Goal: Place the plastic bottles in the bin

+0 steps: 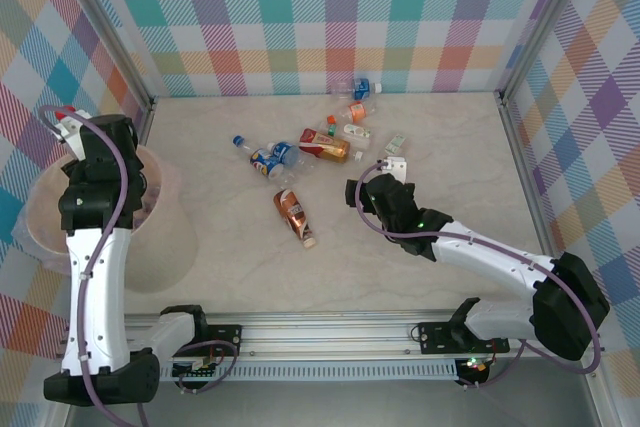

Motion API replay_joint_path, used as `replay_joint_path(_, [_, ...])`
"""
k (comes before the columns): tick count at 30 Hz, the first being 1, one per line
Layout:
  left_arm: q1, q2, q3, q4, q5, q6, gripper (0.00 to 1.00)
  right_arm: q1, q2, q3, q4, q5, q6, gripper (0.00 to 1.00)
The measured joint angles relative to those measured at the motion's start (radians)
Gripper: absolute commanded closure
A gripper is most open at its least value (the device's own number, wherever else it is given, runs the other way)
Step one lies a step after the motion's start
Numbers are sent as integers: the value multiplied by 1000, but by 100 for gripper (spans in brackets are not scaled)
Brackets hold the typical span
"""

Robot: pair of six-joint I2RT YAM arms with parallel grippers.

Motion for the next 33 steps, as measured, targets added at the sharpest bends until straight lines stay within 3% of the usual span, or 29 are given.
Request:
replay_joint_path(5, [100, 24, -29, -36, 4, 2, 41, 0, 2, 6, -4, 0, -5, 0])
replay_joint_path(9, [180, 25, -70, -37, -54, 18, 39, 0, 13, 20, -6, 0, -11, 0])
replay_joint_path(15, [317, 37, -143, -38, -98, 2, 23, 0, 33, 34, -8, -2, -32, 0])
replay_joint_path(18, [369, 66, -143, -40, -106, -20, 21, 0, 36, 42, -17, -2, -39, 0])
replay_joint_path(27, [384, 95, -95, -67, -104, -66, 13, 0, 36, 46, -38, -2, -40, 0])
replay_joint_path(33, [385, 87, -40, -82, -37, -85, 11, 0, 36, 46, -43, -2, -40, 0])
